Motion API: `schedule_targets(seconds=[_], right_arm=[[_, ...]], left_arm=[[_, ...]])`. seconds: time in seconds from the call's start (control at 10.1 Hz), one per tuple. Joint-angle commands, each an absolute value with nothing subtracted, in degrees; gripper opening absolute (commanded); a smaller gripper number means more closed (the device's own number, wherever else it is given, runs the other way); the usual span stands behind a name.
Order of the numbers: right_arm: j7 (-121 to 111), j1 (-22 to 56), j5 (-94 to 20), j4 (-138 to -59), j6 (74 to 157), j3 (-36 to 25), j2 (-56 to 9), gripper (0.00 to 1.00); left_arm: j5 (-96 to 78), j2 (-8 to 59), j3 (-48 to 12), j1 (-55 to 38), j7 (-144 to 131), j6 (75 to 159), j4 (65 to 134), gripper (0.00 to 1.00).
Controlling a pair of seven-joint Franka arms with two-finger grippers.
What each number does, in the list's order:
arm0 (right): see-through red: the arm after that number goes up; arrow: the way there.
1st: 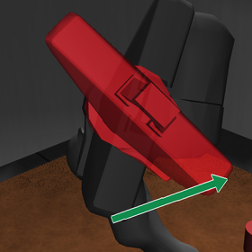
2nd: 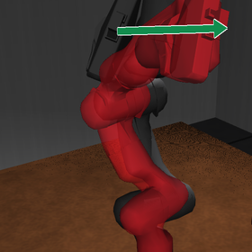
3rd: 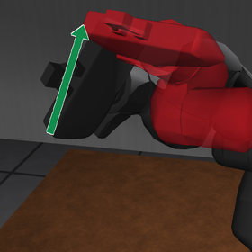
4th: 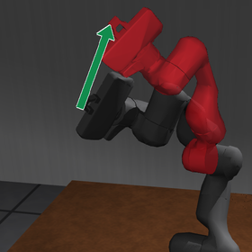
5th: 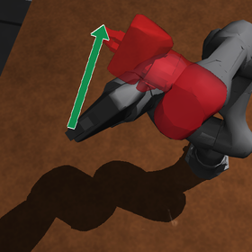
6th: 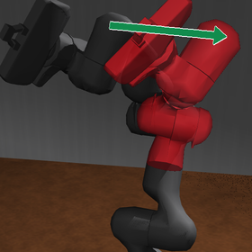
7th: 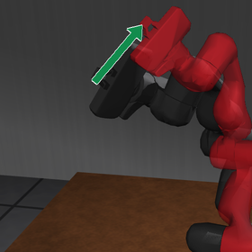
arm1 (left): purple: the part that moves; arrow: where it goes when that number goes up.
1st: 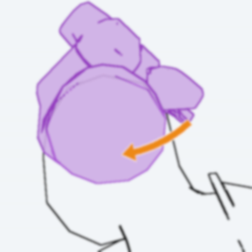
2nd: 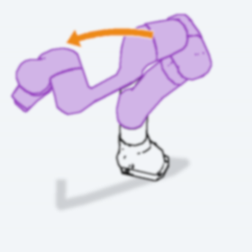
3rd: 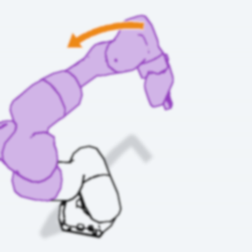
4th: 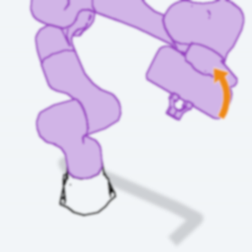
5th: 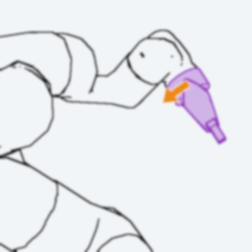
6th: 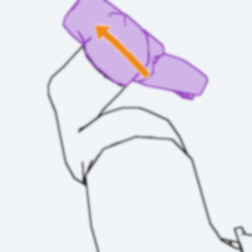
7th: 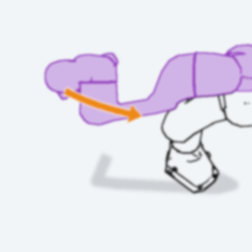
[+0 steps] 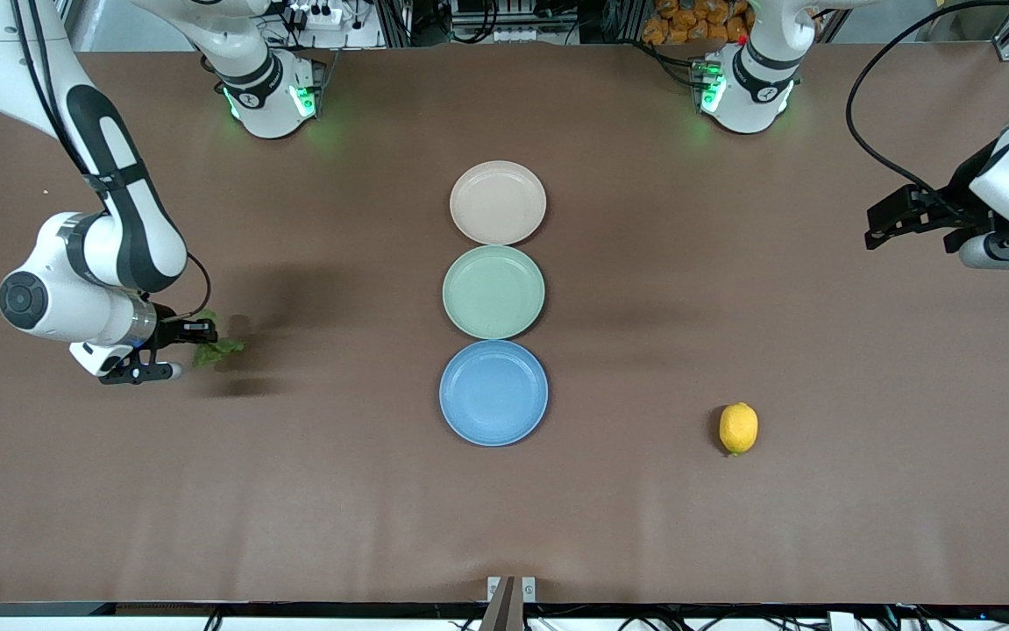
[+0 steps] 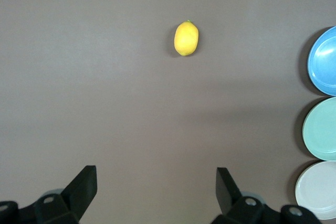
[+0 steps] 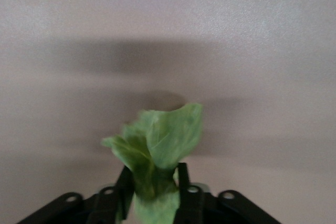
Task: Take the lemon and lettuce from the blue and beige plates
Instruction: 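Lower the green lettuce onto the table and open the right gripper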
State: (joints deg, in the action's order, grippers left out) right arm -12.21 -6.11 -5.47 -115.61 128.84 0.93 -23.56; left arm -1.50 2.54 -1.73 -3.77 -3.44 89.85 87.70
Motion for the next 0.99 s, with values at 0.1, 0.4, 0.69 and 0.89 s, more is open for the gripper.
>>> schedule_targets(seconds=[0.1, 0.4, 0.69, 0.89], right_arm=[[-12.2, -6.9, -7.3, -110.9, 121.5, 1.7, -22.8, 0.93], [-10.8, -6.8, -7.1, -97.3, 103.1, 1.7, -22.1, 0.97], [-11.0, -7.4, -6.6, -84.3, 91.2, 1.4, -22.1, 1.0], [-11.1, -7.5, -4.8, -81.0, 90.0, 1.4, -20.2, 1.0]], left_arm=[[-1.7, 1.4, -1.5, -3.9, -4.0, 90.8, 89.1, 1.0], [-1.8, 3.4, -1.5, -4.0, -3.8, 90.9, 87.4, 1.0], [1.3, 4.7, -1.5, -4.3, -3.7, 90.9, 84.9, 1.0], [3.1, 4.7, -1.8, -4.3, -3.7, 90.8, 84.9, 1.0]])
